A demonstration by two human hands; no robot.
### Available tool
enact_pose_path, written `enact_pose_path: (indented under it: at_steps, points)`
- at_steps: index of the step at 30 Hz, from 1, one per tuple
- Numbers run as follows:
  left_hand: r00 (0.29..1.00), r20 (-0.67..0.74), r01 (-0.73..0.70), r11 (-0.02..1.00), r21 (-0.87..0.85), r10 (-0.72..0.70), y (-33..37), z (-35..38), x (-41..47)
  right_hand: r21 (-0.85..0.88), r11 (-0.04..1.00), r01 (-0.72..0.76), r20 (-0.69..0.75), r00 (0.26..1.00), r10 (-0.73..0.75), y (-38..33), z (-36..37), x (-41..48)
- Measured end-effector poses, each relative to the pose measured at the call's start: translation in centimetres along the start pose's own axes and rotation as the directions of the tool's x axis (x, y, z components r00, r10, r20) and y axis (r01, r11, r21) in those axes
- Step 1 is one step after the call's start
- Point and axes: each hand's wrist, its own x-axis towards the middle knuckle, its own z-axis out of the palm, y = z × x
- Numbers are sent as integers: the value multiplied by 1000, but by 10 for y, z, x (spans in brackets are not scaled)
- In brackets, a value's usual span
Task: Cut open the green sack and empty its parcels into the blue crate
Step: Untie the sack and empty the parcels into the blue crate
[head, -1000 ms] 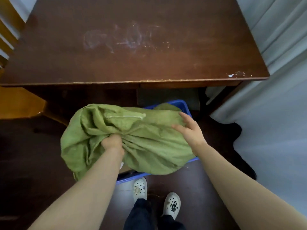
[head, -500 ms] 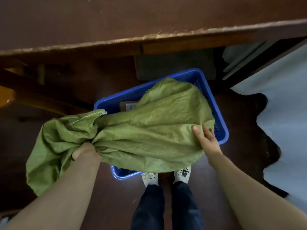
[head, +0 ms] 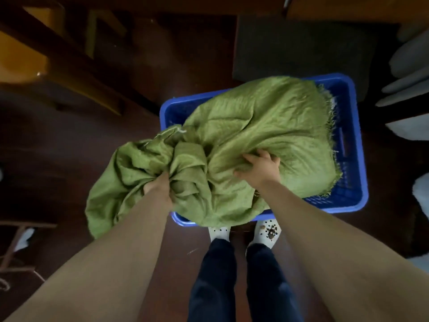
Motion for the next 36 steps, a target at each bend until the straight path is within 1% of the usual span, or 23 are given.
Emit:
enact_pose_path:
  at_steps: [2,4,5,7,8,10,12,14,15,17,18,20,22,23,24,25,26,27,28,29,31,34,36]
  points:
    - [986,131,99,993,59,-106,-10,20,-10,-39,999,-1,-182,983,-6,11,-5,-9]
    - [952,247,156,980,122,-182,-18,42,-20,-87,993,-84,-305,951,54,24,-9,-10]
    - [935,290,164,975,151,-203,-21,52,-22,-77,988,-132,-313,944,102,30,-11,-8]
    - [904,366,169,970,174,-223,-25,73,-25,8,981,-195,-256,948,191,43,-13,1]
    - [888,399,166,969,184,-228,-28,82,-24,56,979,-195,-213,956,202,51,-14,6]
    - [859,455,157,966,204,-236,-33,95,-23,105,983,-151,-167,972,167,65,-16,16]
    - [857,453,141,957,255,-247,-38,102,-21,80,990,-117,-157,979,129,74,-20,23]
    - [876,429,127,963,238,-221,-43,101,-18,97,988,-117,-165,977,132,77,-26,24]
    - [899,397,105,971,217,-186,-45,98,-18,149,981,-127,-183,971,154,77,-31,21]
    - [956,272,58,983,176,-106,-49,92,-18,306,937,-169,-234,941,246,74,-42,8]
    - [977,203,30,985,169,-64,-47,87,-25,353,918,-182,-259,923,283,70,-47,-1]
    - [991,133,-26,979,204,-1,-39,78,-40,359,916,-177,-308,905,295,59,-54,-22]
    - [996,91,-37,970,240,16,-29,68,-59,406,905,-130,-345,895,283,43,-62,-46]
    - [999,29,-22,987,156,17,-22,62,-67,465,880,-93,-355,892,282,34,-69,-57]
    - [999,-2,-42,989,139,43,-12,58,-78,522,851,-50,-368,887,279,26,-75,-68]
    - [995,3,-102,986,131,103,-5,55,-87,564,826,-5,-390,880,271,18,-82,-79]
    - [994,25,-107,991,83,106,2,52,-97,594,803,45,-416,872,259,10,-88,-89]
    - [993,57,-105,994,-9,105,8,48,-106,622,776,100,-444,862,245,4,-94,-97]
    - [987,100,-127,991,-32,129,11,44,-113,654,741,152,-472,847,243,0,-98,-104]
    - [983,104,-146,986,-77,153,14,41,-119,689,697,198,-493,833,252,-4,-103,-110]
    - [974,175,-111,975,-193,145,14,35,-127,759,595,267,-507,815,281,-10,-113,-119]
    - [950,266,-89,959,-269,162,14,27,-144,826,447,343,-508,797,328,-18,-130,-133]
    - [936,318,-53,951,-305,154,15,21,-157,845,369,387,-509,794,332,-25,-141,-143]
